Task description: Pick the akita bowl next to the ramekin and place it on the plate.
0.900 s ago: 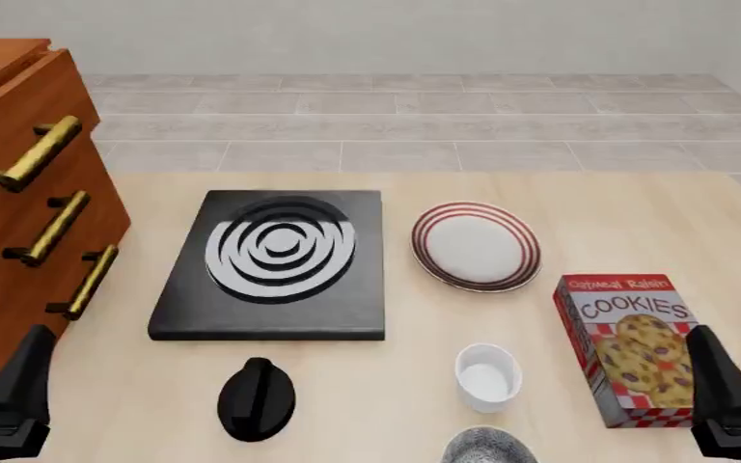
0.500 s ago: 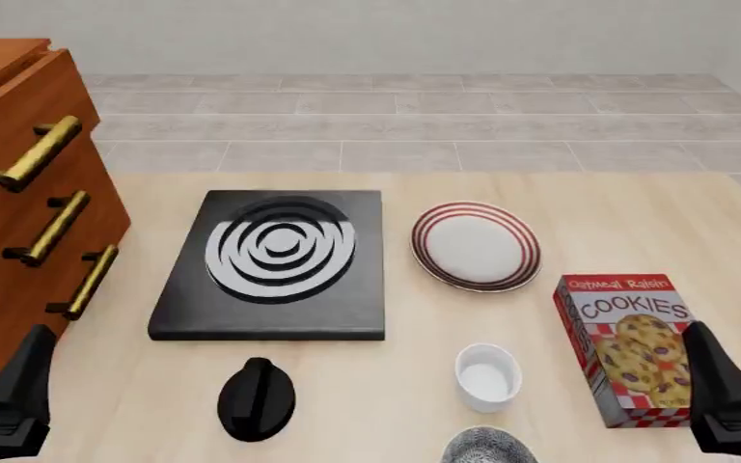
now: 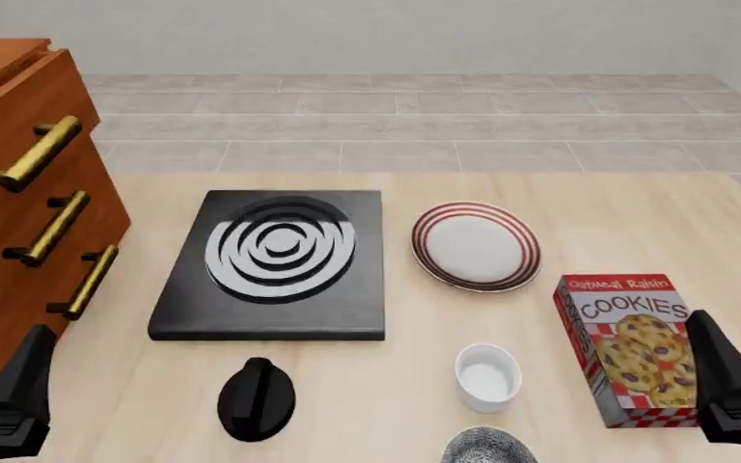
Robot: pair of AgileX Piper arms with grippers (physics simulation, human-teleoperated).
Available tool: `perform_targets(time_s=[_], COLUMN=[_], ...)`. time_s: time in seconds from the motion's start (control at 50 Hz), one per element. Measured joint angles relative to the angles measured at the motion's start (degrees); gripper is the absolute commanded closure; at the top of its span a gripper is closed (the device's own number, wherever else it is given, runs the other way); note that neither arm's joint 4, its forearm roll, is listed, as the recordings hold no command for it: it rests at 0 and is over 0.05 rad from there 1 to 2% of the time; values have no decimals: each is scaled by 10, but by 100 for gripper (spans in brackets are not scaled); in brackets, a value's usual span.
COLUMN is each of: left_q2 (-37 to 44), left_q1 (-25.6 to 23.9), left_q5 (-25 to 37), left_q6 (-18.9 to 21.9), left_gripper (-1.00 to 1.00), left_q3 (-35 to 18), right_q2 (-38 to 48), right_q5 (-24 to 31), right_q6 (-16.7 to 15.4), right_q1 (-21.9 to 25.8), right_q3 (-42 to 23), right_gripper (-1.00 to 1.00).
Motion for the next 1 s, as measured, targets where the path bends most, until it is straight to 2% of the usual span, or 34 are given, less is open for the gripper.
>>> perform_targets(time_s=[0.24,0.5,0.74,0.82,1.0], left_q2=[0,0,0,0,0], left_q1=[0,0,0,0,0], left_q5=[0,0,0,0,0], left_q6=[0,0,0,0,0], left_gripper=[-100,-100,-100,-100,-100], left_q3=[0,0,0,0,0], right_q2=[10,47,77,87,104], right_q5=[55,121,188,206,239], right_q6=[-15,10,21,32,34], right_q1=[9,28,57,70,92], right_q3=[-52,-128,-196,-211,-233], right_gripper=[-100,-100,-100,-100,-100])
